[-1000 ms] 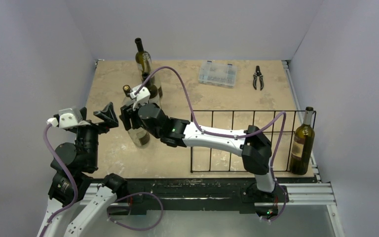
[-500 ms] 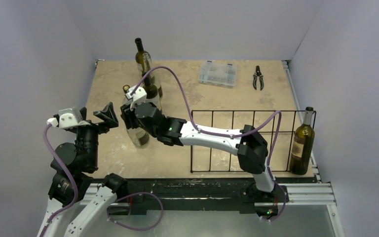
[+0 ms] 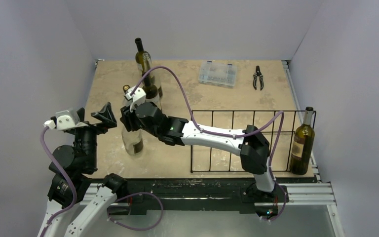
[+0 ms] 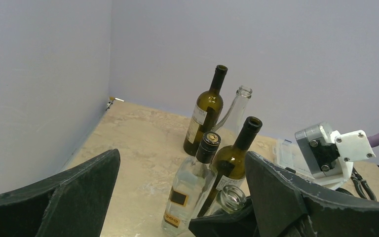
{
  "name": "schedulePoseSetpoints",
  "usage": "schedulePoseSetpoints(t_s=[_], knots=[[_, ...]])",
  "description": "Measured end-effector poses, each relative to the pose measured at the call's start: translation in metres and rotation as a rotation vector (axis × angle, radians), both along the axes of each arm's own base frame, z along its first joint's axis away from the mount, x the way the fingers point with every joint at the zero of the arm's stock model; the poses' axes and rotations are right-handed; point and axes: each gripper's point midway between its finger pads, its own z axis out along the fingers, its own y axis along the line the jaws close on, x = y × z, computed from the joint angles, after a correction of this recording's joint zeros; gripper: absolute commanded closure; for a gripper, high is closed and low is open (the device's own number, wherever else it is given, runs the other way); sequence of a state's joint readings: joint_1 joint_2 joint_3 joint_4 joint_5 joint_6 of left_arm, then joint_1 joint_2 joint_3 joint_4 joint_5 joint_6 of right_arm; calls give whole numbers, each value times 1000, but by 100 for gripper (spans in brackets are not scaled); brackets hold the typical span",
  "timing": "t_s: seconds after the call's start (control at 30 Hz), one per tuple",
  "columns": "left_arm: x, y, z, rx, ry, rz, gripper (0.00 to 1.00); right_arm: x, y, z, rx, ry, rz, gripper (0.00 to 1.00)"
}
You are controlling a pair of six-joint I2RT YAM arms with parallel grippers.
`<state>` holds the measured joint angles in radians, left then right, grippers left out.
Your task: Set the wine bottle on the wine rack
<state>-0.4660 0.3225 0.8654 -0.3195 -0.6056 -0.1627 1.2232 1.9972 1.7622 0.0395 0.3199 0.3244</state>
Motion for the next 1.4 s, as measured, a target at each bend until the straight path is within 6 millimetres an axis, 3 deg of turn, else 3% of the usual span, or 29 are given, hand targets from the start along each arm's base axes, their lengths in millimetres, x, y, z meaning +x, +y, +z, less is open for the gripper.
schedulePoseSetpoints(t_s=[0.17, 0.33, 0.43, 0.83, 1.07, 1.17, 1.4], knots=[[0, 1, 1, -2, -4, 8, 4, -11, -11, 1, -1, 42, 16, 100], [1, 5, -3, 10, 3, 32, 4, -23, -36, 1, -14, 67, 14, 100], [1, 6, -2, 7, -1, 37, 4, -26, -49, 11, -14, 60, 3, 100], [2, 6, -2, 8, 3, 41, 4, -21, -96, 104, 137, -28, -75, 100], [5, 4, -5, 16, 18, 41, 4, -11, -133, 145, 179, -75, -129, 100], [7, 3, -6, 19, 24, 39, 4, -6, -153, 158, 166, -95, -155, 100], [9, 0, -9, 28, 38, 29, 4, -4, -245, 199, 147, -156, -300, 100]])
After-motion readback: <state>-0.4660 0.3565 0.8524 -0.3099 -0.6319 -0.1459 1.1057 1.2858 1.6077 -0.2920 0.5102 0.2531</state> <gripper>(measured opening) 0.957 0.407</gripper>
